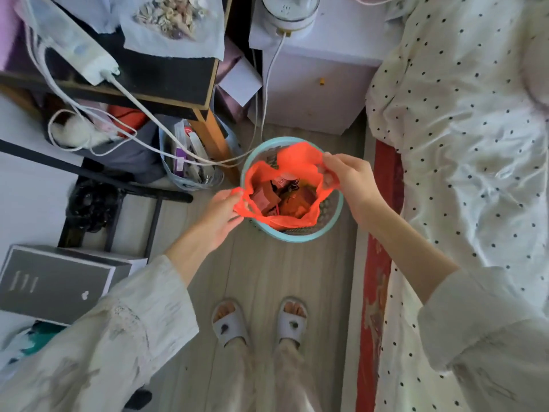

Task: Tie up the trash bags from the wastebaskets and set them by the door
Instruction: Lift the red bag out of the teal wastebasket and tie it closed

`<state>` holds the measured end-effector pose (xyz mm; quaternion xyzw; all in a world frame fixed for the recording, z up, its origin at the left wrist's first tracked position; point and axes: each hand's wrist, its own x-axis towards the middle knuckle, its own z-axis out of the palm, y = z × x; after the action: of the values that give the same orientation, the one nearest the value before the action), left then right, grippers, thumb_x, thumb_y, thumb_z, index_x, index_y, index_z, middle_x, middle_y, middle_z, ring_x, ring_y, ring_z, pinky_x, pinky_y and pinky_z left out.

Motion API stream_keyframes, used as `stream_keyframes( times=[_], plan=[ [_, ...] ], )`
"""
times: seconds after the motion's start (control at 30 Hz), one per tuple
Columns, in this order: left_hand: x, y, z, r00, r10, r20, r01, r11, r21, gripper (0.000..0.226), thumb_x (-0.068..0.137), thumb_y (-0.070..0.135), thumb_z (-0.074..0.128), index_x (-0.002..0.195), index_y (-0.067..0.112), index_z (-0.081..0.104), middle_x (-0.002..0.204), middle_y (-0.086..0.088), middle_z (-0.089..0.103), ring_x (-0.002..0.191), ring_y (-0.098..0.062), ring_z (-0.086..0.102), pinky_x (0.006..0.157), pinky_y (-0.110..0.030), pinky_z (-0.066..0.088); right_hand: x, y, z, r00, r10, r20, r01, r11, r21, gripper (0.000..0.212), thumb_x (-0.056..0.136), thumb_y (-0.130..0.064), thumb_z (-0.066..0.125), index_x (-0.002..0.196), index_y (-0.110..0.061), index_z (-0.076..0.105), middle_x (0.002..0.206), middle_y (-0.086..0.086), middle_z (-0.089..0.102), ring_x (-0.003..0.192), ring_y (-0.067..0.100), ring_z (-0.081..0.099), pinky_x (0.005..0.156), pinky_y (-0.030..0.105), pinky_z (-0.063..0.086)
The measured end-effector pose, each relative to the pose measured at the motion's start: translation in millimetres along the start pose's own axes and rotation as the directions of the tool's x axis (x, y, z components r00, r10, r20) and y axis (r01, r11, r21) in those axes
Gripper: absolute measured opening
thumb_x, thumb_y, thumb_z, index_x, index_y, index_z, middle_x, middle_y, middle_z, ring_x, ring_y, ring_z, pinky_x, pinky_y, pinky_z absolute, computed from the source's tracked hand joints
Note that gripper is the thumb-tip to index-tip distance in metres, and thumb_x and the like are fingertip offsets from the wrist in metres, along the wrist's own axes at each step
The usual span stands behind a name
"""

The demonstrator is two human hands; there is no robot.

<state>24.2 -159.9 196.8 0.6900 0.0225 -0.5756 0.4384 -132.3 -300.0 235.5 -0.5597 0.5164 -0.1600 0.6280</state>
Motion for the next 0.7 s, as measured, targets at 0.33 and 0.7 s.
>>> stream_keyframes(
  times=[0.33,0.7],
  plan=[
    [-31.2,79.8,27.4,0.994,0.079,0.077,-0.067,0.986,-0.154,0.012,0.093,0.010,0.045,0.085,0.013,0.053,0.082,-0.006,0.056,0.086,-0.016,0.056,0.101,-0.037,0.037,4.8,-73.2,-24.8,1.000,-0.018,-0.026,0.020,0.997,0.078,0.033,0.091,-0.015,0.048,0.059,-0.013,0.056,0.043,-0.007,0.050,0.049,0.014,0.045,0.060,0.028,0.038],
    [-139.9,115.2,10.9,0.938,0.339,-0.076,-0.333,0.940,0.074,0.030,0.091,0.009,0.044,0.117,0.018,0.054,0.072,0.001,0.051,0.062,-0.013,0.048,0.066,-0.027,0.044,-87.6,-142.3,-46.5,0.974,-0.152,0.170,0.180,0.969,-0.167,0.024,0.083,0.008,0.043,0.085,0.000,0.066,0.047,-0.017,0.060,0.055,-0.012,0.054,0.059,0.002,0.039]
  ],
)
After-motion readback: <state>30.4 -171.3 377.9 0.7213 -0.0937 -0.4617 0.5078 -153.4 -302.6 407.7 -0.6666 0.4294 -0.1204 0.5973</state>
